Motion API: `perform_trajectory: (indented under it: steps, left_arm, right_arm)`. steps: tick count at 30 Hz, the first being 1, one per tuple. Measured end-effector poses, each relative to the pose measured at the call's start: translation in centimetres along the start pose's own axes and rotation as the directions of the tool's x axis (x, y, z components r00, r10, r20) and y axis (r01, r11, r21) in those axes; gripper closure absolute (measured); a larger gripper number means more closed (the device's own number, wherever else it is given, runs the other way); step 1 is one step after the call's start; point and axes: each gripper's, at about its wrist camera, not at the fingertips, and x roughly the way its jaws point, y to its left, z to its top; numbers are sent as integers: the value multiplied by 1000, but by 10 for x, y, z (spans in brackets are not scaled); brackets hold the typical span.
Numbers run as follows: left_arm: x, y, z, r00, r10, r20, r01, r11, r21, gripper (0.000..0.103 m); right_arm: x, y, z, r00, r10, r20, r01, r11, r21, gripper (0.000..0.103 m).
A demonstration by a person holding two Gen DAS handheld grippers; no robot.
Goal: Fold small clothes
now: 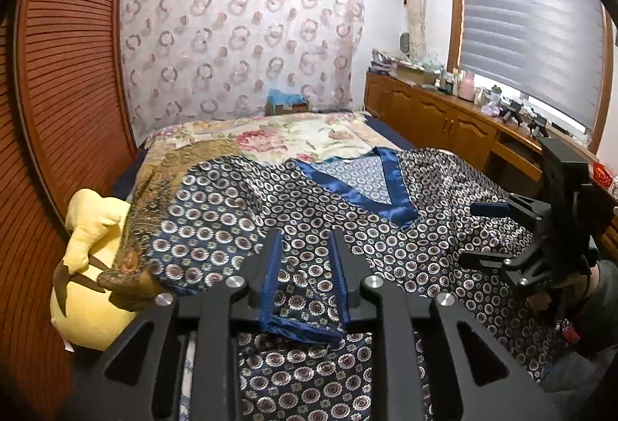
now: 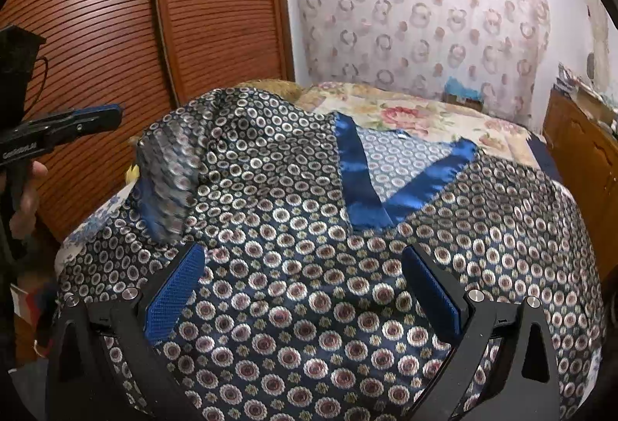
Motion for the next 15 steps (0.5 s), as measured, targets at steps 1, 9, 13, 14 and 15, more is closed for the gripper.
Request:
perform_trajectory:
  steps: [1, 9, 13, 14, 15]
  left_arm:
    - [-6, 4, -2, 1000, 6, 9, -6, 1000, -11, 77]
    - [-33, 45, -22, 996, 77, 35, -73, 993, -97, 68]
    - [-36, 61, -34, 994, 102, 23, -99, 987, -129, 66]
    - [-36, 64, -37, 994, 108, 22, -104, 985, -135, 66]
    - [-36, 67, -39, 994, 110, 18, -107, 984, -140, 66]
  right_arm:
    - [2, 4, 4, 1000, 6, 1, -6, 1000, -16, 0]
    - [39, 51, 41, 984, 173, -28, -176, 975, -137, 16]
    - [69, 89, 57, 961, 268, -68, -276, 939, -206, 35]
    - [75, 97, 60, 955, 285, -76, -295, 930, -219, 37]
    - [81, 104, 62, 949, 305, -84, -316, 920, -230, 38]
